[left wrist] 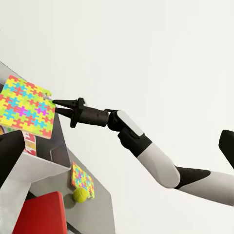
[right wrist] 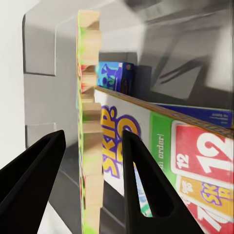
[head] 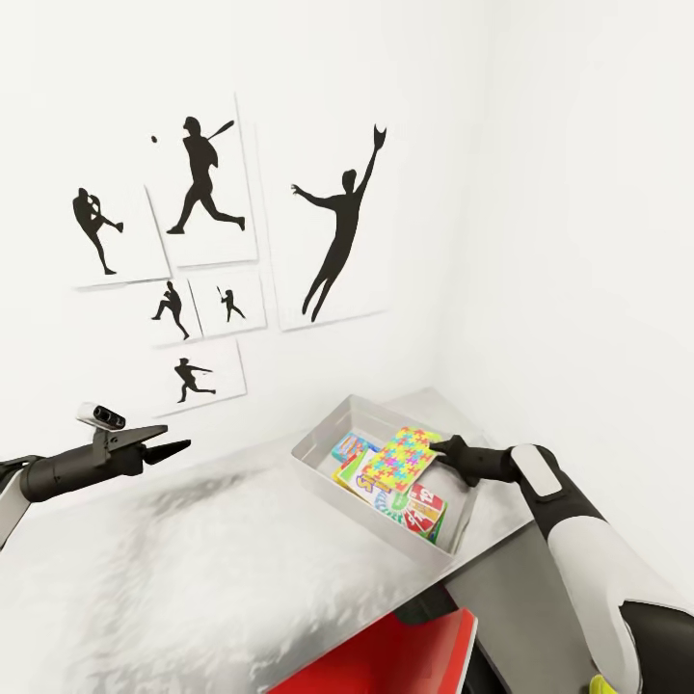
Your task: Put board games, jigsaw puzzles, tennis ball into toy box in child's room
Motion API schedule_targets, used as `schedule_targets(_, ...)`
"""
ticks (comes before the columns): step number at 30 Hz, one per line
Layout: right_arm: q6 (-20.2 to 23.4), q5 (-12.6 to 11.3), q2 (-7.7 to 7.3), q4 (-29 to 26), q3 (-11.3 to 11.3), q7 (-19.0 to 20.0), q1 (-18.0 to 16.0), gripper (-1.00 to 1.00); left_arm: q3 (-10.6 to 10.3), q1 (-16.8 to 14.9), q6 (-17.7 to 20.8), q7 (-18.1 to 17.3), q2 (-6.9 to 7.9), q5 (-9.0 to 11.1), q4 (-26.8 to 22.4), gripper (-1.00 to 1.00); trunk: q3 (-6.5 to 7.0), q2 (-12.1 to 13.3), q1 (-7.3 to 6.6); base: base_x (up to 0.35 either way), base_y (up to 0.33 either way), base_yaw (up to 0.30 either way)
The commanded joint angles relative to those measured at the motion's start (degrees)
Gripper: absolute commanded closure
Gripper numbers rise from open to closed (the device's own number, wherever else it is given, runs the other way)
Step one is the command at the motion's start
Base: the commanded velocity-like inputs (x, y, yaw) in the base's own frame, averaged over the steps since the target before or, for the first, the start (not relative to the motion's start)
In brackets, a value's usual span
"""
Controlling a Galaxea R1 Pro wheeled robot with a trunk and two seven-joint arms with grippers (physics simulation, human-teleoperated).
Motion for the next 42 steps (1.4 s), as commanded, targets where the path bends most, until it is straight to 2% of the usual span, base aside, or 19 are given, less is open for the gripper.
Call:
schedule_targets(1,0.3,-0.3,-0.05,0.0,-0.2,-0.3,-0.1,1.00,0.0,-0.1,0.6,-0.1,0.02,0.1,0.0,-1.00,-0.13,-0.1,0.04,0.000,0.000,0.000)
schedule_targets(11,0.2,-0.2,0.35,0.0,-0.1,-0.5,-0.1,1.00,0.0,-0.1,0.6,-0.1,0.02,0.2,0.0,-1.00,-0.13,-0.1,0.04,0.000,0.000,0.000)
schedule_targets(12,0.2,-0.2,0.39,0.0,-0.1,-0.5,-0.1,-1.00,0.0,-0.1,0.6,-0.1,0.02,0.2,0.0,-1.00,-0.13,-0.1,0.04,0.000,0.000,0.000)
schedule_targets(38,0.4,-0.4,-0.02,-0.6,-0.2,0.2,0.1,-1.00,0.1,0.1,0.6,-0.2,0.15,0.1,0.0,-1.00,-0.13,-0.1,0.04,0.000,0.000,0.000)
schedule_targets(42,0.6,-0.7,-0.30,-4.2,-0.3,0.6,0.5,-1.00,2.2,0.3,0.6,-0.6,0.19,0.1,0.0,-1.00,0.06,-0.1,0.04,0.000,0.000,0.000)
